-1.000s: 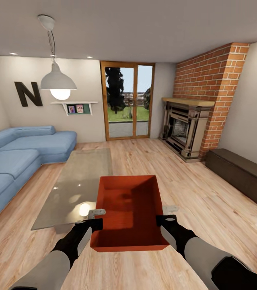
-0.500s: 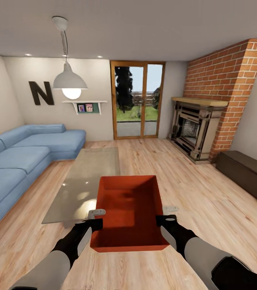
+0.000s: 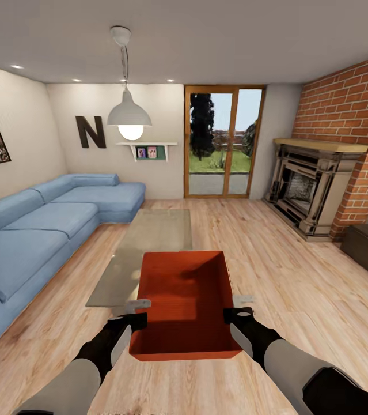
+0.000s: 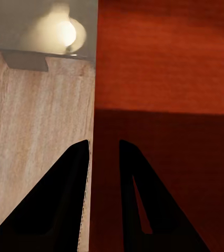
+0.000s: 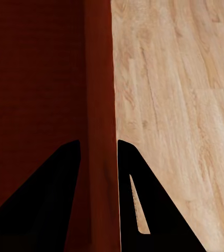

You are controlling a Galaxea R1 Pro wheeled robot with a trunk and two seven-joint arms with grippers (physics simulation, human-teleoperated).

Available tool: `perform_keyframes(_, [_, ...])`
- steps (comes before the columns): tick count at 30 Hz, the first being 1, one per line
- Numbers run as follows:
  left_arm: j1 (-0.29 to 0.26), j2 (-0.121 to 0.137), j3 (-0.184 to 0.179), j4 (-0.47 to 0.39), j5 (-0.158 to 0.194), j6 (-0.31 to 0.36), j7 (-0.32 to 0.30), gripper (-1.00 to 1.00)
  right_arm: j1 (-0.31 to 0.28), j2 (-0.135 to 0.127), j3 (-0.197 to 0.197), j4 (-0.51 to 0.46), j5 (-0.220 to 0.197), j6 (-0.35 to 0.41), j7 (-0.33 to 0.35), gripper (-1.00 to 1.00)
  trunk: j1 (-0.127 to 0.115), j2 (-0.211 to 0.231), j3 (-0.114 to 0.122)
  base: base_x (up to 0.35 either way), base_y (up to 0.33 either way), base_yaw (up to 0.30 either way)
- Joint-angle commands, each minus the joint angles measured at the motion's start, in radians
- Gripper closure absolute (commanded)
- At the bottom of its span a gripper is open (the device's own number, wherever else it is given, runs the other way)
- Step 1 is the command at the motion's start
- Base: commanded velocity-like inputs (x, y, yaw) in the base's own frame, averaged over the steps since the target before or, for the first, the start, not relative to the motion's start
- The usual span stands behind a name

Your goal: Move the two storage containers from the living room to the garage. In the garage, place one container on the floor and stack the other container on top of it (either order is fine).

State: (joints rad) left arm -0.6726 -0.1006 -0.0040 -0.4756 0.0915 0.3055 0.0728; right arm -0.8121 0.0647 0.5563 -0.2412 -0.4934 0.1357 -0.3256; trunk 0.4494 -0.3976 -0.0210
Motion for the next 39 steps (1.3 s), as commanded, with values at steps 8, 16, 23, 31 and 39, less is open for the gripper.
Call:
perform_keyframes(8, [-0.001,0.001,0.001,-0.003,-0.019,0.007,0.022,1.00,-0.001,-0.002,0.010,0.001,0.001,0.009,-0.015,1.00,0.001,-0.002,-0.006,0.000,0.000,0.270])
perform_keyframes(16, [-0.001,0.001,0.001,-0.003,-0.019,0.007,0.022,1.00,-0.001,-0.002,0.010,0.001,0.001,0.009,-0.015,1.00,0.001,-0.002,-0.008,0.000,0.000,0.275])
perform_keyframes(23, [-0.001,0.001,0.001,-0.004,-0.019,0.006,0.022,1.00,-0.001,-0.002,0.010,0.000,0.001,0.009,-0.016,1.00,0.001,-0.002,-0.008,0.000,0.000,0.285])
perform_keyframes(31, [-0.001,0.001,0.001,-0.004,-0.019,0.006,0.022,1.00,-0.001,-0.002,0.010,0.001,0.001,0.009,-0.015,1.00,0.001,-0.002,-0.008,0.000,0.000,0.285])
perform_keyframes(39, [-0.001,0.001,0.001,-0.003,-0.019,0.006,0.022,1.00,-0.001,-0.002,0.011,0.001,0.001,0.009,-0.016,1.00,0.001,-0.002,-0.008,0.000,0.000,0.285])
